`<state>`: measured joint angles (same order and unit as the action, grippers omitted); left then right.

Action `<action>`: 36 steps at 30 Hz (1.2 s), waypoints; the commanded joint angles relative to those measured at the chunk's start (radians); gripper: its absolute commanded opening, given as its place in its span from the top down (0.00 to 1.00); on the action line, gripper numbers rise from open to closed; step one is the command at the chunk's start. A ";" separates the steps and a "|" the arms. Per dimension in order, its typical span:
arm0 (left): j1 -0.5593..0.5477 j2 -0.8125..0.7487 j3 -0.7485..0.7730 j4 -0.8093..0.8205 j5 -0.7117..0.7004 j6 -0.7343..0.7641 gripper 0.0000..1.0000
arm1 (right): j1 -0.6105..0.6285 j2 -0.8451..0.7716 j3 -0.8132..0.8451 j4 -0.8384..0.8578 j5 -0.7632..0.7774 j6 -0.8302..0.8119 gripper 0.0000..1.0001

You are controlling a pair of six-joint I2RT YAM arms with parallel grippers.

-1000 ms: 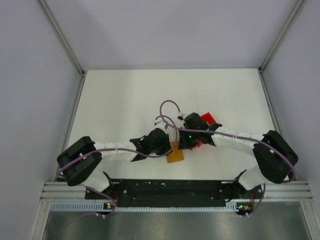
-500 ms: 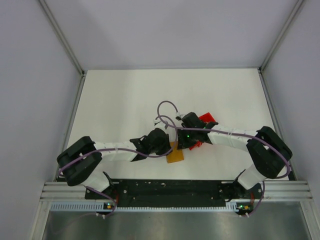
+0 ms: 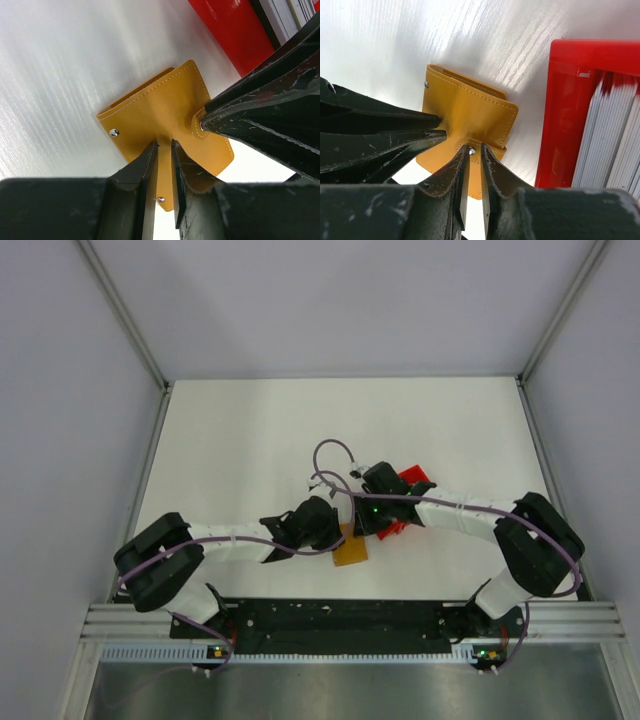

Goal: Put the credit cards into the card holder
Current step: Close the card holder at the center of the board.

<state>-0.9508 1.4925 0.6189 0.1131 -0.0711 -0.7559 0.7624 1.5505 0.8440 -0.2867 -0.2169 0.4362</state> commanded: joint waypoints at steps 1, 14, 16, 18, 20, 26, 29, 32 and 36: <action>-0.006 0.041 -0.018 -0.043 -0.001 0.007 0.78 | -0.008 0.000 0.059 0.003 0.014 -0.013 0.85; -0.006 0.041 -0.012 -0.049 -0.012 0.000 0.78 | -0.008 -0.030 -0.011 0.040 -0.032 0.016 0.87; -0.006 0.043 -0.011 -0.046 -0.010 0.000 0.78 | -0.008 -0.035 -0.008 0.040 -0.051 0.018 0.90; -0.006 0.048 -0.008 -0.047 -0.009 0.000 0.78 | -0.008 -0.029 -0.006 0.038 -0.064 0.019 0.90; -0.006 0.049 -0.007 -0.047 -0.009 -0.002 0.78 | -0.008 -0.024 -0.011 0.037 -0.075 0.015 0.90; -0.006 0.052 -0.007 -0.044 -0.009 -0.003 0.78 | -0.008 0.011 -0.025 0.027 -0.102 0.006 0.91; -0.006 0.054 -0.005 -0.046 -0.007 -0.003 0.78 | -0.006 0.019 -0.032 0.023 -0.095 0.004 0.91; -0.006 0.054 -0.005 -0.046 -0.009 -0.003 0.78 | -0.006 0.020 -0.040 0.026 -0.061 0.007 0.90; -0.006 0.055 -0.004 -0.039 -0.001 0.000 0.79 | -0.005 0.029 -0.040 0.029 -0.029 0.015 0.91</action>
<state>-0.9508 1.4952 0.6209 0.1135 -0.0711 -0.7578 0.7559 1.5597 0.8242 -0.2687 -0.2729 0.4477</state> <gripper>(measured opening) 0.218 0.098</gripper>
